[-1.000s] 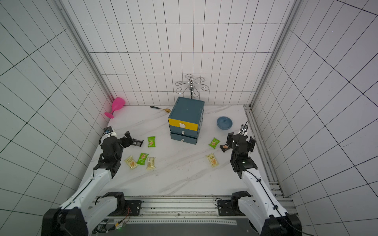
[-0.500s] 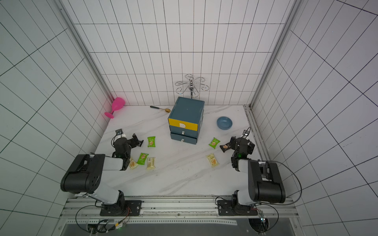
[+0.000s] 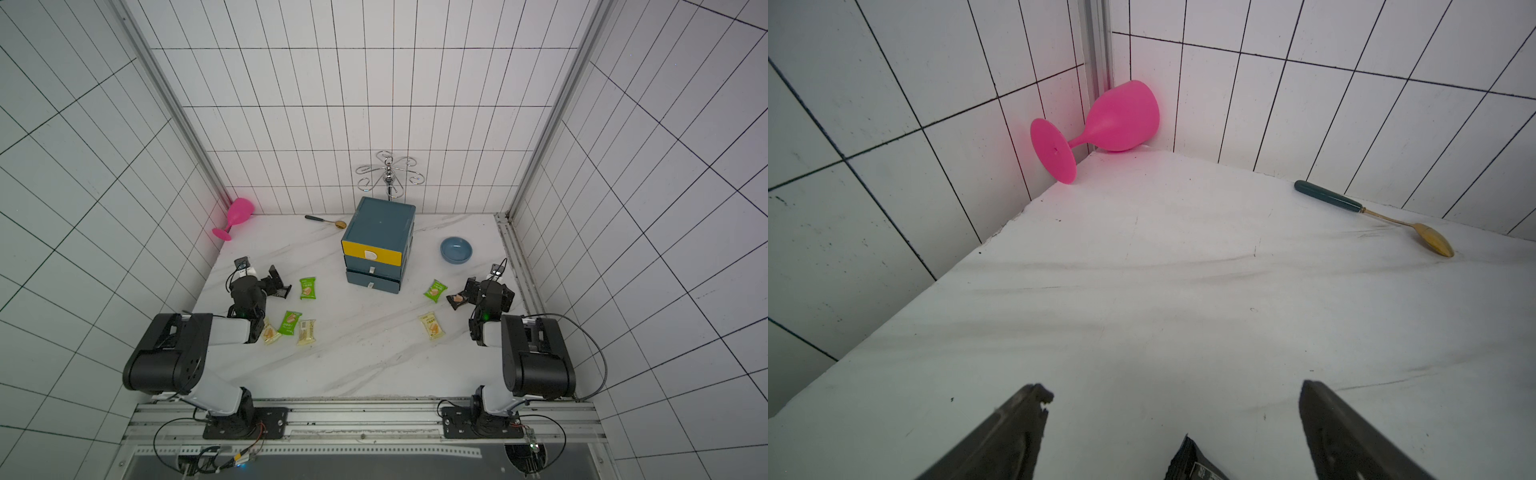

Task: Take the cookies out of the drawer
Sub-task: Reset both arms

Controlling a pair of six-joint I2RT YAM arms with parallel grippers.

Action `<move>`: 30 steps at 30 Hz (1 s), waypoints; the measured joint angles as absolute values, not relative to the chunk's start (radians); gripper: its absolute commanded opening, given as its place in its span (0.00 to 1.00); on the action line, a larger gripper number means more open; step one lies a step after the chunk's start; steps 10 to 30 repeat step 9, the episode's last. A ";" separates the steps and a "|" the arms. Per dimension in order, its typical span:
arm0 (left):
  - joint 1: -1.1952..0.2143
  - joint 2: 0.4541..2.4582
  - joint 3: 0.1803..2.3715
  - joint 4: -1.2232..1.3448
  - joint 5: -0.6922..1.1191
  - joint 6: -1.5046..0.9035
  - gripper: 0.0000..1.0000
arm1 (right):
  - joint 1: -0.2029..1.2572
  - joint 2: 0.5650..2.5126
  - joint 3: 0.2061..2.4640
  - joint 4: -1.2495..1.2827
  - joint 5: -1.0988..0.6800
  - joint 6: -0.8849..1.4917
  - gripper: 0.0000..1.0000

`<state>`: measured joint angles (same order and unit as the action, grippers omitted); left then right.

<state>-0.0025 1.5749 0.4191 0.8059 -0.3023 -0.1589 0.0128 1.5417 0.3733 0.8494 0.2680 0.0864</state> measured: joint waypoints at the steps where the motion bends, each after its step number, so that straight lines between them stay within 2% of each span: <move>1: -0.004 1.575 0.419 0.805 -0.305 -0.158 0.98 | 0.013 1.542 0.373 0.849 0.268 0.086 0.99; 30: -0.010 1.575 0.419 0.799 -0.319 -0.157 0.98 | 0.013 1.542 0.373 0.849 0.268 0.085 0.99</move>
